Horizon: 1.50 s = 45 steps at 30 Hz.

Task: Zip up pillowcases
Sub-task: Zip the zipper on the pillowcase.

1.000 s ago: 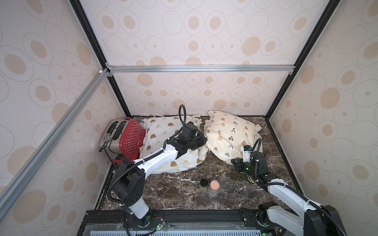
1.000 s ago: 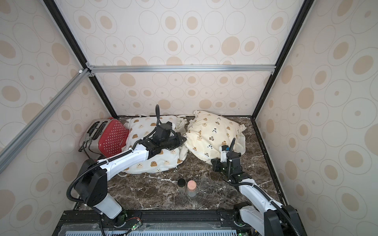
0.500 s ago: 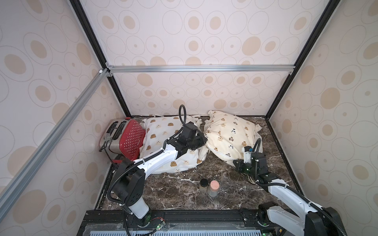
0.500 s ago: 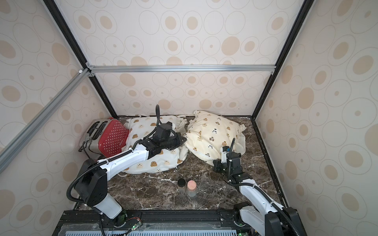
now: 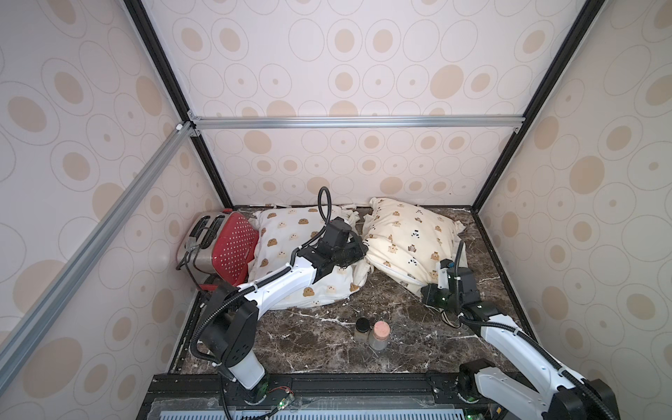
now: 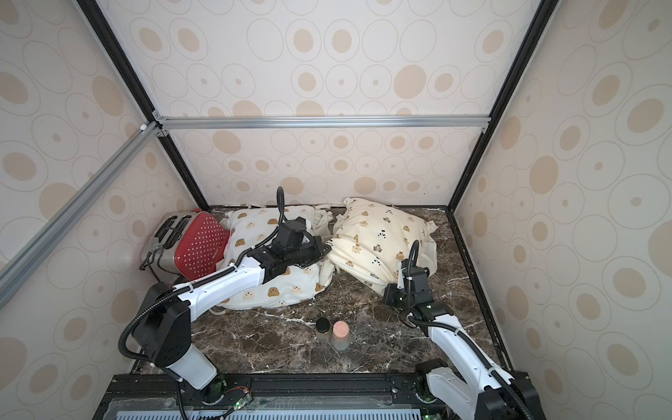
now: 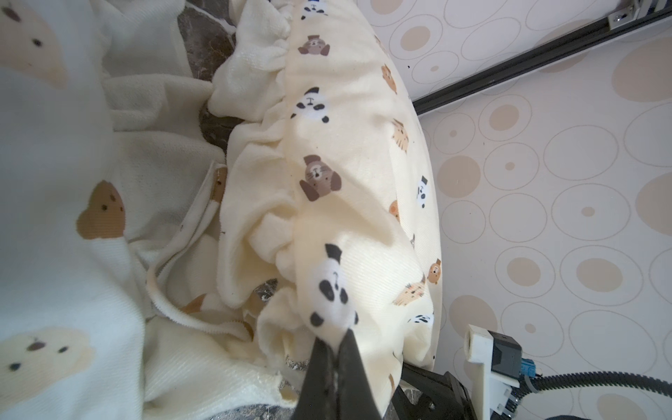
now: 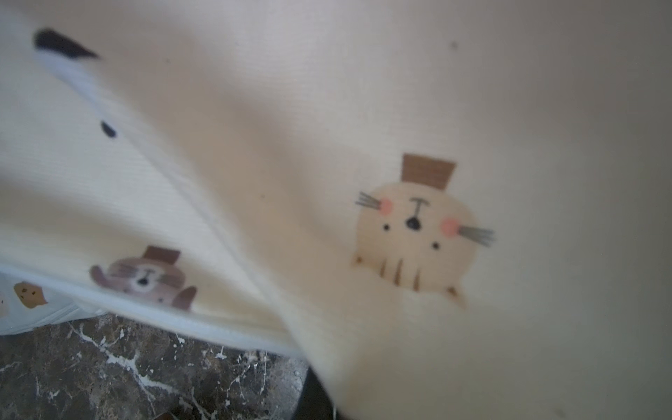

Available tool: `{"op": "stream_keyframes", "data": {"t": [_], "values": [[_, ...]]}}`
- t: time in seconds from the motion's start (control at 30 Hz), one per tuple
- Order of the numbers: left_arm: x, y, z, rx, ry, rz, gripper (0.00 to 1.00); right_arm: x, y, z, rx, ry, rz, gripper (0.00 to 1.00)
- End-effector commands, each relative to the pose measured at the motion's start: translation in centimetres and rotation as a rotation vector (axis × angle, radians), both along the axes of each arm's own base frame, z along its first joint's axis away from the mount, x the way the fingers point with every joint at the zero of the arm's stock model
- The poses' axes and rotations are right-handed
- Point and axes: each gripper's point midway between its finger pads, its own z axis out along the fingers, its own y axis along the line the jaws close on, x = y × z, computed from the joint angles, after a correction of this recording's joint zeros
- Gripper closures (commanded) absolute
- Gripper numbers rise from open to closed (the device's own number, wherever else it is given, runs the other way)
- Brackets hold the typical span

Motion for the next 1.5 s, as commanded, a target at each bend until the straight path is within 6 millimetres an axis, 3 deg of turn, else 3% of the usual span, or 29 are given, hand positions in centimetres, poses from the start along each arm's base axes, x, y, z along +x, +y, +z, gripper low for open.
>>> {"op": "stream_keyframes", "data": {"t": [0.0,0.2,0.3,0.5,0.6,0.73,0.93,1.07,1.17,1.3,1.47], "values": [[2.8,3.3,2.8,-0.060,-0.076,0.148,1.00,-3.1,-3.3,-1.7,-0.071,0.168,-0.148,1.00],[4.3,6.3,1.5,-0.060,-0.059,0.232,1.00,-4.7,-3.1,-1.3,-0.040,0.225,-0.133,1.00],[4.5,7.7,1.2,-0.042,-0.056,0.264,1.00,-5.4,-4.1,-1.4,-0.098,0.269,-0.153,1.00],[3.5,5.6,0.7,-0.055,-0.030,0.164,1.00,-3.9,1.6,2.5,0.039,0.168,0.096,1.00],[3.3,4.9,0.2,-0.078,-0.013,0.150,1.00,-4.2,3.0,3.3,-0.003,0.185,0.154,1.00],[2.7,5.3,-0.1,-0.049,-0.002,0.148,1.00,-4.4,4.2,3.8,0.077,0.151,0.183,1.00],[1.8,7.7,-1.9,0.038,0.040,0.183,1.00,-5.5,-0.2,2.0,-0.133,0.228,0.050,1.00],[2.0,9.2,-2.0,0.046,0.029,0.246,1.00,-6.4,-3.0,1.8,-0.204,0.265,-0.093,1.00],[1.5,8.0,-2.5,0.042,0.041,0.211,1.00,-6.2,-4.8,2.2,-0.227,0.244,-0.171,1.00],[0.1,4.0,-3.1,0.051,0.038,0.124,1.00,-3.8,-6.8,2.0,-0.118,0.241,-0.278,1.00],[-2.2,-0.7,-4.7,0.075,0.039,0.013,1.00,0.0,-12.5,3.8,-0.220,0.168,-0.444,1.00]]}}
